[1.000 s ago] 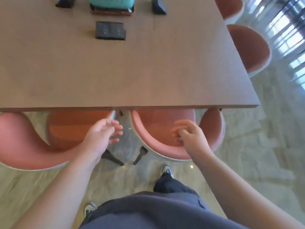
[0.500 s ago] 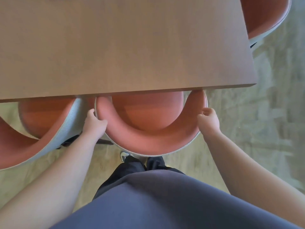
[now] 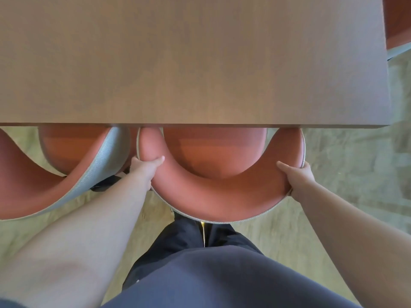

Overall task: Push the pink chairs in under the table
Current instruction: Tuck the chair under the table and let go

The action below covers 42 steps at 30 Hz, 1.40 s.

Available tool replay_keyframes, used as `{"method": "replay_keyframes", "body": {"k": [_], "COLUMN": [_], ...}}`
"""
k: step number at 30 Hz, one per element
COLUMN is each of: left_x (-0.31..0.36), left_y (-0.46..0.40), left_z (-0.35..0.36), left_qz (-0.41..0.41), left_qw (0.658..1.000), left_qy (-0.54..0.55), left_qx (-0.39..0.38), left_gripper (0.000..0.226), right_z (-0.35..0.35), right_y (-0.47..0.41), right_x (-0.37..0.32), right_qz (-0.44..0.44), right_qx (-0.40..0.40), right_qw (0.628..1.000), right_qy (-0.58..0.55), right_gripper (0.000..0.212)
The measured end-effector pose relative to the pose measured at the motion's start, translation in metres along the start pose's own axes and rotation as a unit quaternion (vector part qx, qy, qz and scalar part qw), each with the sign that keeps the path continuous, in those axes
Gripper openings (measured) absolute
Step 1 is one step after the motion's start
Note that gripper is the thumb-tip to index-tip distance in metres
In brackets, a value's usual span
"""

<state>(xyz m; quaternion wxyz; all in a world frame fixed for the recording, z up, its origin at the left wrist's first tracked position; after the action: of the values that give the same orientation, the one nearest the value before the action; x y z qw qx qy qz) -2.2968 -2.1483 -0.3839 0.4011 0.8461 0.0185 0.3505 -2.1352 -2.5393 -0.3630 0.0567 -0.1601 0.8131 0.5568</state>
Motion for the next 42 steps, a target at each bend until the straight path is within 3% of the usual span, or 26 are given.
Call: {"method": "replay_keyframes", "body": {"k": [9,20,36,42], "left_x": [-0.01,-0.015,-0.007,0.002], "left_y": [-0.005,-0.008,-0.024,-0.015], "left_z": [0.001,-0.024,-0.026,-0.024], "left_qz": [0.069,0.094,0.087,0.061], "left_qw": [0.997,0.994,0.992,0.996], "left_qy": [-0.037,-0.041,-0.088,-0.057], "left_qx": [0.026,0.032,0.036,0.013], "left_gripper": [0.071,0.061,0.079,0.078], "right_z": [0.003,0.018,0.031,0.028], "right_y": [-0.014,-0.003,-0.01,0.0], "right_x": [0.002,0.015,0.011,-0.002], "right_qz": [-0.038,-0.072,-0.062,0.001], "right_qx": [0.046,0.046,0.041,0.005], "right_qw": [0.998,0.996,0.997,1.0], "right_qy": [0.007,0.014,0.014,0.017], "right_gripper": [0.039,0.033,0.039,0.042]}}
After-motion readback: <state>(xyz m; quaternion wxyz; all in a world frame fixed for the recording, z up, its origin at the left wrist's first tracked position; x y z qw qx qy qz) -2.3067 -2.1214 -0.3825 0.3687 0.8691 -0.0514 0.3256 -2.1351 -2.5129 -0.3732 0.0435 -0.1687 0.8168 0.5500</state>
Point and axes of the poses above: each hand's wrist, its own y-axis away from the middle knuckle, its own z-axis out of the palm, x = y × z, the point moved 1 cm from there along -y, towards the middle knuckle, and after that the axes turned 13 degrees about z, right-handed, at the moved point
